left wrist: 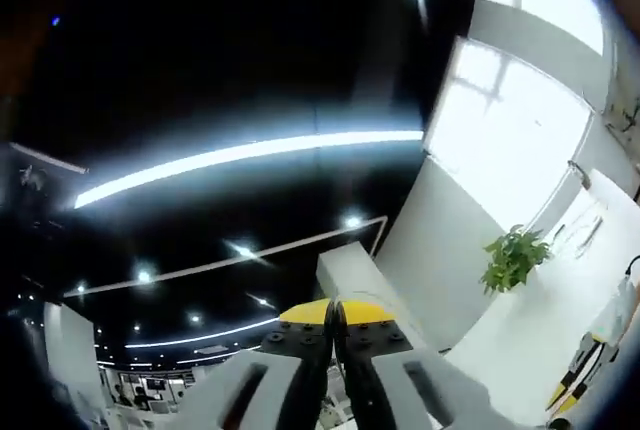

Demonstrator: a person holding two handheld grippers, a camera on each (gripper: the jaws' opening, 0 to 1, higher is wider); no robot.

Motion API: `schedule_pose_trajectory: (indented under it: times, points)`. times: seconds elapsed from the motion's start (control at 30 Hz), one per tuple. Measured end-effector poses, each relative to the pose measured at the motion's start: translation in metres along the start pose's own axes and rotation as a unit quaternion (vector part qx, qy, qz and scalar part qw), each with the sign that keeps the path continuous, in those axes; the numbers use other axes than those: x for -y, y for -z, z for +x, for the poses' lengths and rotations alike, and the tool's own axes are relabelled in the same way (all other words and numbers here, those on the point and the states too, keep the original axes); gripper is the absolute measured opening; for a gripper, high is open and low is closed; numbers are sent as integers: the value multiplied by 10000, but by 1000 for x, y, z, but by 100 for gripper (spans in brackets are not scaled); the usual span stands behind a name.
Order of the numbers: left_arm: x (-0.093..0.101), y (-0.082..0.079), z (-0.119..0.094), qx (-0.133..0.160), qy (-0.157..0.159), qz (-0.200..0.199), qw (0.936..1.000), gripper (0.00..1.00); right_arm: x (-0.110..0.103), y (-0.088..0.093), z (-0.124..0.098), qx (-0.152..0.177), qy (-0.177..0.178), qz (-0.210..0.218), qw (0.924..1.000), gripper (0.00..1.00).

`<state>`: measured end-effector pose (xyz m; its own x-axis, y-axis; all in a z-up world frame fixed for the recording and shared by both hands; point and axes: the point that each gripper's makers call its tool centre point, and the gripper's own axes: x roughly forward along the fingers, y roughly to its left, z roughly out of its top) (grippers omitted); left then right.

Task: Peel open the Velcro strap on the desktop, arrange the wired earphones neatly onto it, and close the Velcro strap to secure them.

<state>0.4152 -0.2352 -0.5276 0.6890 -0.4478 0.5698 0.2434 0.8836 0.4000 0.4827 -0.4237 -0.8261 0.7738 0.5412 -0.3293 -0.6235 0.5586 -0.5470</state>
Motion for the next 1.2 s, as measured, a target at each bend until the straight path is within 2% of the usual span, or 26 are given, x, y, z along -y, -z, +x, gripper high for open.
schedule_pose_trajectory:
  times: [0.23,0.33,0.47,0.57,0.63,0.77,0.9,1.1,1.2]
  points:
    - [7,16,2,-271,55,163,9995,5,4,14,-5,-215,-21,-84,9997,13]
    - [10,22,2,-312,77,170,9993,5,-4,15,-6,-197,-330,179,9991,13]
    - [7,17,-1,-382,78,310,9988,5,-9,14,-9,-135,-593,502,9969,13]
    - [6,17,-2,-394,37,391,9984,5,-11,16,-9,-200,-643,458,9967,13]
    - [0,14,-4,-400,26,444,9982,5,-11,18,-8,-307,-623,331,9970,13]
    - [-4,12,-4,-409,-12,540,9977,5,-8,19,-9,-354,-548,344,9973,11]
    - [-11,11,-5,-409,-103,629,9971,5,-10,26,-10,-545,-548,98,9970,9]
    - [-16,11,-4,-407,-220,594,9972,5,-10,27,-14,-636,-473,-139,9968,5]
    - [-20,13,-4,-419,-314,593,9969,5,-3,24,-18,-597,-353,-154,9975,4]
